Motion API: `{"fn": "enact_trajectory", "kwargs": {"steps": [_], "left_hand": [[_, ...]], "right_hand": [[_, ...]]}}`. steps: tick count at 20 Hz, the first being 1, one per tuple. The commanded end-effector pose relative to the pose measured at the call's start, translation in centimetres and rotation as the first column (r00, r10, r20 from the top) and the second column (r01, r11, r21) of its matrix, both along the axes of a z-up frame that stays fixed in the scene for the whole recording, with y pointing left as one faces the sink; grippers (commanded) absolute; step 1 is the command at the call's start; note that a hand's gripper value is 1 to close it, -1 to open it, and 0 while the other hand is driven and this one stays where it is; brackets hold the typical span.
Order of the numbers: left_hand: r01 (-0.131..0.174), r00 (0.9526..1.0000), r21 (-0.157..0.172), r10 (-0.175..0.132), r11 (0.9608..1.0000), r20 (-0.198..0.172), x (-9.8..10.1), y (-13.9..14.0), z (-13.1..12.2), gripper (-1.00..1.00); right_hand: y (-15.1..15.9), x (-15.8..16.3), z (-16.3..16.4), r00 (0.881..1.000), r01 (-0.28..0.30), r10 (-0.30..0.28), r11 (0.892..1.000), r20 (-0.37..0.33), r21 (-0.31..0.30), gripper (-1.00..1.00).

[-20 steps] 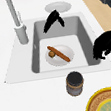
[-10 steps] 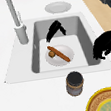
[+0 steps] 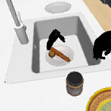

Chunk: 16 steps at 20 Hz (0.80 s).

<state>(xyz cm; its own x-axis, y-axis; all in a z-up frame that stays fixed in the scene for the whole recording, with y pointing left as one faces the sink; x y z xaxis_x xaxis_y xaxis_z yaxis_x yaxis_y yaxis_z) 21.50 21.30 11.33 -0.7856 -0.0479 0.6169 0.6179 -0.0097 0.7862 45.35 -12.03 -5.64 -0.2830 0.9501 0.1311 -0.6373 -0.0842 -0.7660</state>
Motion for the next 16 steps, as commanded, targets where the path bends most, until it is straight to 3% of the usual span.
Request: {"fn": "enact_trajectory", "kwargs": {"steps": [1, 5, 8, 16], "left_hand": [[0.0, 1.0, 0.0, 0.0, 1.0, 0.0, 0.0, 0.0, 0.0, 0.0], [0.0, 1.0, 0.0, 0.0, 1.0, 0.0, 0.0, 0.0, 0.0, 0.0], [0.0, 1.0, 0.0, 0.0, 1.0, 0.0, 0.0, 0.0, 0.0, 0.0], [0.0, 1.0, 0.0, 0.0, 1.0, 0.0, 0.0, 0.0, 0.0, 0.0]], "right_hand": [[0.3, -2.0, -0.1, 0.998, -0.054, 0.053, 0.998, -0.025, -0.028, -1.0], [1.0, -3.5, 0.0, 0.998, -0.067, 0.067, 0.997, -0.004, -0.042, -1.0], [1.1, -3.7, 0.5, 0.997, -0.07, 0.071, 0.997, 0.029, -0.01, -1.0], [3.8, -4.7, 1.8, 0.994, -0.11, 0.109, 0.994, -0.019, -0.026, -1.0]]}}
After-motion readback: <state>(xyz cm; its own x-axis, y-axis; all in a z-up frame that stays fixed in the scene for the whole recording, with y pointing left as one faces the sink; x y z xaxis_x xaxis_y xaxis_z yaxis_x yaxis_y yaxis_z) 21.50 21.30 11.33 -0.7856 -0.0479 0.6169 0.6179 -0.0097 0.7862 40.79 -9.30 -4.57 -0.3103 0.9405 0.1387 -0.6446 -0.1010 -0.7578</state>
